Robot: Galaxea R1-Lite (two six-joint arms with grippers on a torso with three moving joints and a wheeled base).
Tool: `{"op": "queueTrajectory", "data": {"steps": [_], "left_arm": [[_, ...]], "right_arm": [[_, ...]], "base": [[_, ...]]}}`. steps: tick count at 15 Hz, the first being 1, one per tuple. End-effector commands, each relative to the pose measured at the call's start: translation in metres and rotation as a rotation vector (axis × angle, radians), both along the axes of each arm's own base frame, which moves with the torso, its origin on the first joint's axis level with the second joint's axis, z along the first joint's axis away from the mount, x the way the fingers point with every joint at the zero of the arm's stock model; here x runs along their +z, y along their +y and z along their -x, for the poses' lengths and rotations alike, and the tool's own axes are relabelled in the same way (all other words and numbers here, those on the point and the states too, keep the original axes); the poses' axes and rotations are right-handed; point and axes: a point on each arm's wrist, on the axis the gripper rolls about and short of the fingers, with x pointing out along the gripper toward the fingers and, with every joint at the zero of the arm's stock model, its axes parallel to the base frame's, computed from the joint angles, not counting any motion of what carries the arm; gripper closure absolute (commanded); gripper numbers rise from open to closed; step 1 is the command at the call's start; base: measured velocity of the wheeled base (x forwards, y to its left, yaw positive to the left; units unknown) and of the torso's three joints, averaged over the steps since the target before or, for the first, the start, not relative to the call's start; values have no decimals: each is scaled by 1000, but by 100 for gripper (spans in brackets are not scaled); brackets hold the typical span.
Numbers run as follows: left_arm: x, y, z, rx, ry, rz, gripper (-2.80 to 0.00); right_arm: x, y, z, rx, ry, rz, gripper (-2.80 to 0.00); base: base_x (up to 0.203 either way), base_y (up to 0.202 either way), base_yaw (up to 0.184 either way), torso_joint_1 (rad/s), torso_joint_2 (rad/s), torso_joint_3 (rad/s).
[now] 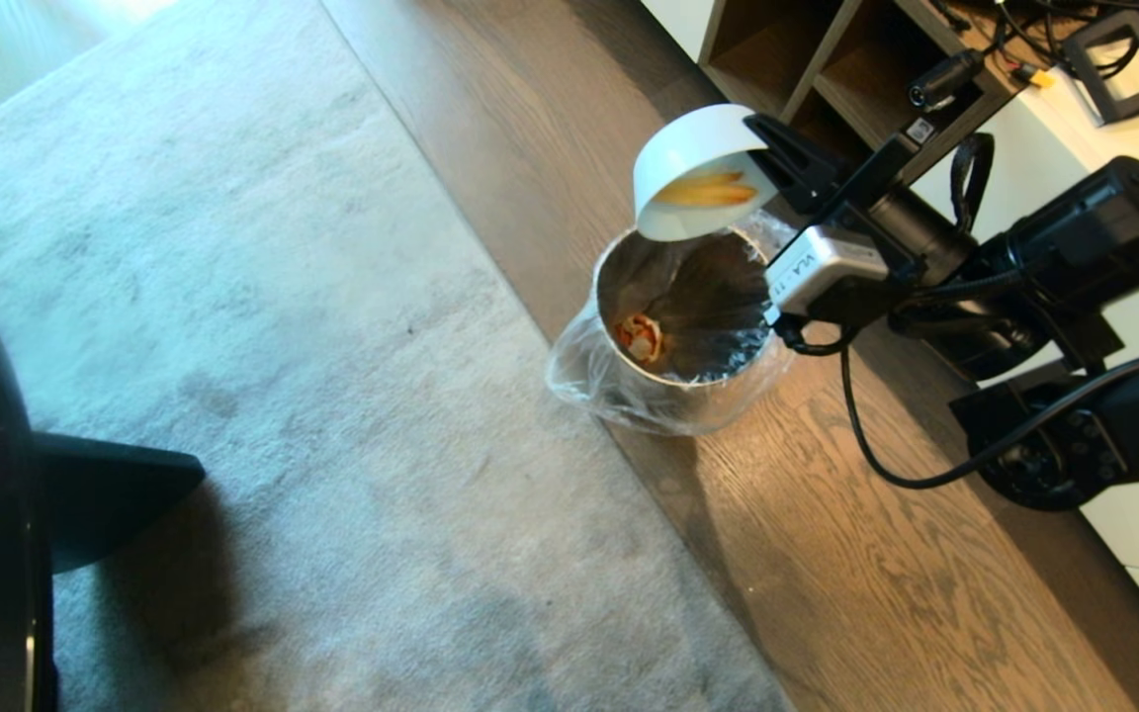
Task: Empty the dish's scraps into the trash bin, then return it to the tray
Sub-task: Pour the leftover food from the bowl into the trash can
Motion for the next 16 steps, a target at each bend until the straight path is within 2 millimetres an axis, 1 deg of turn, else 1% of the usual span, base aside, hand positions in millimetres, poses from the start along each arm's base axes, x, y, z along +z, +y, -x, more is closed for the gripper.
{"op": "queueTrajectory", "data": {"steps": [1, 6, 9, 13, 16], "left_arm": [[0, 0, 0, 1, -1, 1, 0], [0, 0, 0, 1, -1, 1, 0], [0, 0, 0, 1, -1, 1, 0], [0, 0, 0, 1, -1, 1, 0], [0, 0, 0, 1, -1, 1, 0]], "right_arm": [[6, -2, 5, -2, -57, -17, 0], [16, -5, 12, 0, -85, -29, 0], [17, 0, 17, 31, -96, -18, 0], [26, 0, 27, 45, -124, -27, 0], [23, 2, 30, 59, -123, -12, 0]], "base": [[0, 0, 0, 0, 0, 0], [0, 0, 0, 0, 0, 0], [0, 0, 0, 0, 0, 0], [0, 0, 0, 0, 0, 0], [0, 0, 0, 0, 0, 0]]}}
